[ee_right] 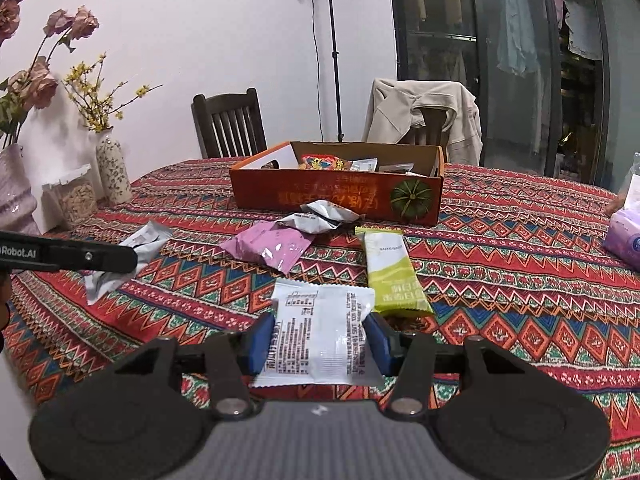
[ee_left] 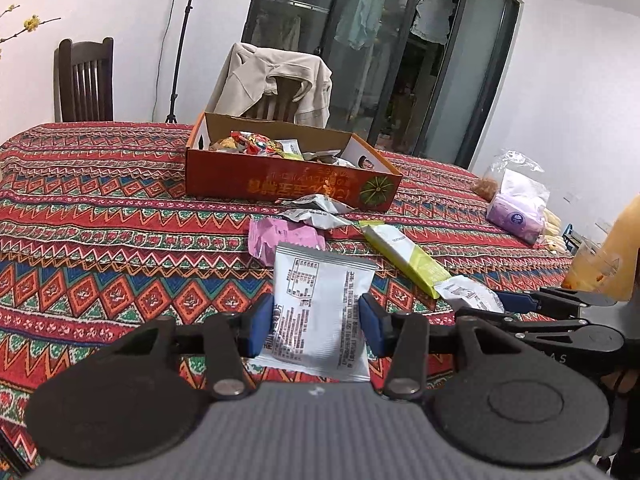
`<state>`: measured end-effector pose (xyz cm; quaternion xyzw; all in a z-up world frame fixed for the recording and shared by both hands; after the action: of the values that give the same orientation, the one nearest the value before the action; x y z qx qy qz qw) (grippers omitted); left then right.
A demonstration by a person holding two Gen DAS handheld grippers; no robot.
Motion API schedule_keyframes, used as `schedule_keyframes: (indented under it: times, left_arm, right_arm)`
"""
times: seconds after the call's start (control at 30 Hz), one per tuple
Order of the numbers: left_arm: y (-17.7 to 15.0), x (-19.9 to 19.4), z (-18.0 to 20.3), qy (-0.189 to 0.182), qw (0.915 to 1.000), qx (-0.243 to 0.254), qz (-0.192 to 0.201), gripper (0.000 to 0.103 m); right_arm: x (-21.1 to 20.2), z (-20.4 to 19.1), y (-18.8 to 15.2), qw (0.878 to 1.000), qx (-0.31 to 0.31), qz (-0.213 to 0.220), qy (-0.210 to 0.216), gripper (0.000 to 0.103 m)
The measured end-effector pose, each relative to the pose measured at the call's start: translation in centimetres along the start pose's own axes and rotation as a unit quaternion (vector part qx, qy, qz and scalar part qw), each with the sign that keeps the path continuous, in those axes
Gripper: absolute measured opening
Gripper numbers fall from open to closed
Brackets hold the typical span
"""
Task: Organize snacks
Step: 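Lift both white packets and carry them toward the cardboard box, then lower both white packets into the box and open both tools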
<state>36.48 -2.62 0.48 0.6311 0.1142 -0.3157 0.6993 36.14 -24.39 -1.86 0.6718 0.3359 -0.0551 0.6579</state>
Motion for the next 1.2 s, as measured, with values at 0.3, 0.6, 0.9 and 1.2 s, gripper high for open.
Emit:
schedule_keyframes:
  times: [0.3,0.6,0.9,1.2]
  left_arm:
    - [0.9,2.0,-0.5,-0.003,1.0,0.002,-0.006,0.048]
    - [7.0,4.8,-0.5,-0.018,0.9991,0.029,0.023,0.048]
    - [14.5,11.0,0.0,-0.038,0.9979,0.042,0.03,0.048]
    - [18.5,22.9,-0.7,-0.024,0.9987,-0.015,-0.041,0.048]
  right_arm:
    - [2.2,0.6,0.1,1.0,0.001,-0.014,0.002,0.05]
    - [3.2,1.7,5.2,0.999,-0.012,0.026,0.02,0.05]
    - [6.7,4.9,13.6,0.997,-0.047,0.065,0.009,0.05]
    - [17.2,10.1,19.5,0.999,0.003,0.023,0.024,0.05]
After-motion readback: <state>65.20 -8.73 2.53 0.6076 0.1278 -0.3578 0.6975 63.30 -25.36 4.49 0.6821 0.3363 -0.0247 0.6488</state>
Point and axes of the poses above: each gripper's, at about its wrist camera, not at the fingertips, and x roughly the way its jaws point, z to its right, y to its top, the point moved 9 cm from there along x, roughly the way its jaws point, and after that the axes turned 5 degrees about y, right-handed, at the moved point
